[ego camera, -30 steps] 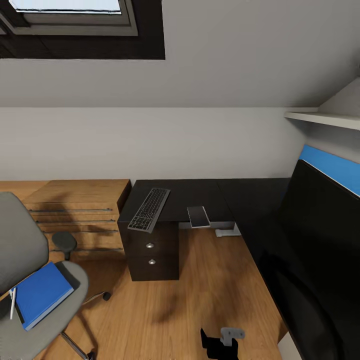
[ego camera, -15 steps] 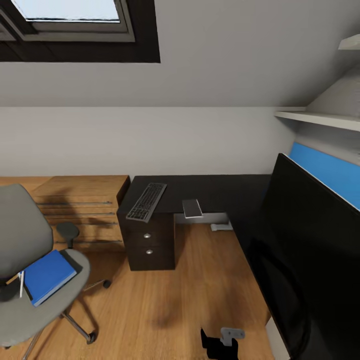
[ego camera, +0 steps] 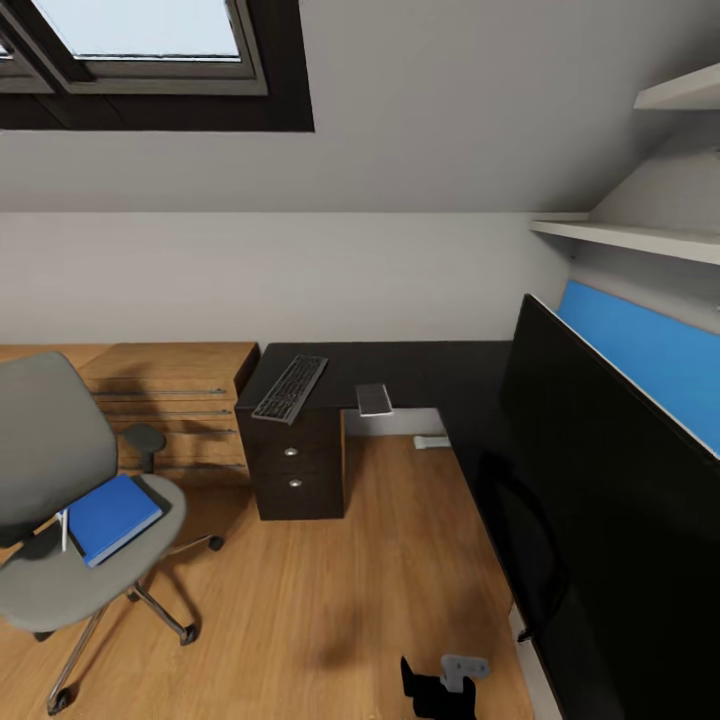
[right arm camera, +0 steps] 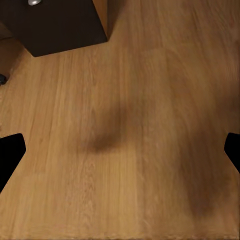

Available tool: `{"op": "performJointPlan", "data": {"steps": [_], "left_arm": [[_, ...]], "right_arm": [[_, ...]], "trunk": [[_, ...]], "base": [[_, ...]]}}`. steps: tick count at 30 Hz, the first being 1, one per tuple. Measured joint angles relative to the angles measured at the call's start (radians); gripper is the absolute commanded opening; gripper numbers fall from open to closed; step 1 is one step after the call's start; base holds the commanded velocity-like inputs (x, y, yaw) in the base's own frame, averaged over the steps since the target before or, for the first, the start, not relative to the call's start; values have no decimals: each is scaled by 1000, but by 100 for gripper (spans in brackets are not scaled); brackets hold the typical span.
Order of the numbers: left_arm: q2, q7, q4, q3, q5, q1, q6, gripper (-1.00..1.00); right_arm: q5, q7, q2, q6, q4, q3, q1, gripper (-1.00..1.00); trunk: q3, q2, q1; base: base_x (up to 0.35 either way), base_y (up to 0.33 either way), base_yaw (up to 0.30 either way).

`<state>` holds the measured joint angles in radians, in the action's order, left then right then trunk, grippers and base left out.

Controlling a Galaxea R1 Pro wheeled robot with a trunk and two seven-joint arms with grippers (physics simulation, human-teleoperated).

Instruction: In the bedroom, organize the workspace by keeping the computer under the desk, ensuring the monitor is on the desk, placing the keyboard on the desk next to the monitor, placing the mouse on the desk next to the keyboard, moving the folder from the swivel chair onto the desk next to the mouse, stacking the notebook on top of the folder with the pen on top of the notebook, and positioning the swivel chair next to the desk.

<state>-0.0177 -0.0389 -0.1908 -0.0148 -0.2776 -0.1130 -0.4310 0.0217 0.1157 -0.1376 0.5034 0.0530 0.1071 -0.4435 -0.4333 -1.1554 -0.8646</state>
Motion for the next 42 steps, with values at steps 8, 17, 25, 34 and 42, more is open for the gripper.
{"op": "performJointPlan", "data": {"steps": [8, 17, 25, 34, 42], "left_arm": [[1, 0, 0, 0, 0, 0, 0, 100], [6, 0, -1, 1, -1, 0, -1, 100], [10, 1, 0, 1, 0, 0, 0, 100], [11, 1, 0, 0, 0, 0, -1, 100], [11, -3, 0, 0, 1, 0, -1, 100]], "right_arm": [[-33, 2, -4, -2, -20, -8, 1, 100], [-129, -12, -6, -7, -35, -16, 0, 100], [-137, -57, -5, -3, -36, -15, 0, 100], [-140, -84, -2, -3, -36, -15, 0, 100], [-144, -88, 14, -2, -36, -15, 0, 100]], "trunk": [[0, 0, 0], [0, 0, 0], [0, 0, 0], [0, 0, 0], [0, 0, 0]], "base": [[-312, -7, 0], [-300, 135, 0], [-288, 131, 0], [-321, 17, 0], [-327, 2, 0]]}}
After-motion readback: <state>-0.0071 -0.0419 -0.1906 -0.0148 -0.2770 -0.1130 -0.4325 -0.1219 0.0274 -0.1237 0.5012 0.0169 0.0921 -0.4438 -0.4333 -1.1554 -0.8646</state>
